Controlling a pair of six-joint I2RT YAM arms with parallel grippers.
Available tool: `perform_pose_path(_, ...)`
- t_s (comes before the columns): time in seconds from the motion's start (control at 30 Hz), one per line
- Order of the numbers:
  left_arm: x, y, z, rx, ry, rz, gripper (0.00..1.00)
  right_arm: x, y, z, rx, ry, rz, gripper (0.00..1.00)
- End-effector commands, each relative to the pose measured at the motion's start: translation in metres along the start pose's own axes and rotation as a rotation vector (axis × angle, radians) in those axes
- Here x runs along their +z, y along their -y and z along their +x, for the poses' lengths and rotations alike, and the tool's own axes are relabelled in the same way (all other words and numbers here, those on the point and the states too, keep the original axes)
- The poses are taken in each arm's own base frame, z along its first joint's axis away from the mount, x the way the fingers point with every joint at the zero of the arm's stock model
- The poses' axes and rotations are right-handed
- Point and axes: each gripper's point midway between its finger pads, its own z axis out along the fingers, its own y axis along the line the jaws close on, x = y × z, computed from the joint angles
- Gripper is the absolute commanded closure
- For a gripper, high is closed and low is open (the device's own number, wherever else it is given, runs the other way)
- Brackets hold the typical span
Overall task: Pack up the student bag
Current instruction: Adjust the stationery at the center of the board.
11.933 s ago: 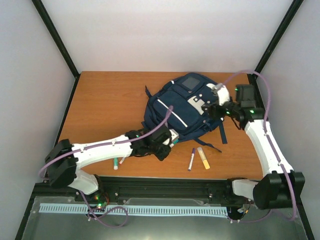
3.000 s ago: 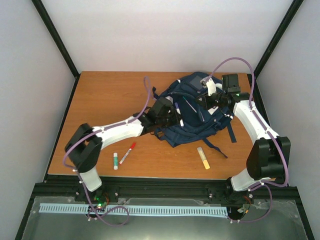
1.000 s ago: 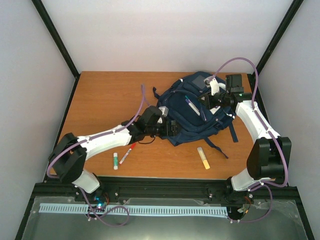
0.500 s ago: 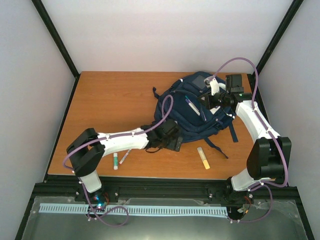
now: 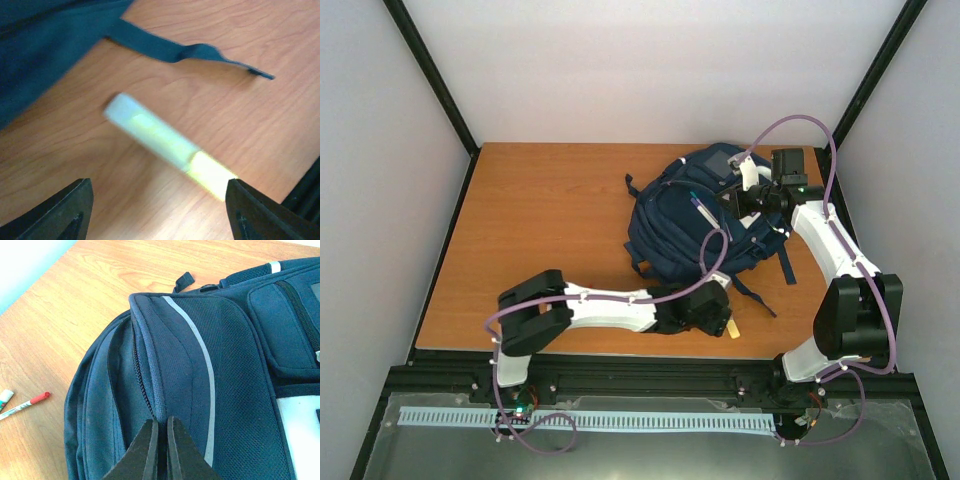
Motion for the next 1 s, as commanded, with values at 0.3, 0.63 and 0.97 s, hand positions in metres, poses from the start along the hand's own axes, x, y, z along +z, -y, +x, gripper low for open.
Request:
perform_pose_path(0.3,0.049,0.087,-0.008,0.122,-0.058,0.222,0.56,-0.015,-0.001,-0.012,-0.030,0.050,0.007,0.97)
perform_pose_path(0.63,0.067,0.080,0.005,0.133,-0.135,0.151,0.55,-0.016,0.000,-0.012,-0.027,0.053,0.004,0.97)
perform_pose_path(0.97,0.055,0.058,0.009,0.158,-0.175,0.045,0.54,-0.015,0.000,-0.011,-0.021,0.050,0.002,0.97)
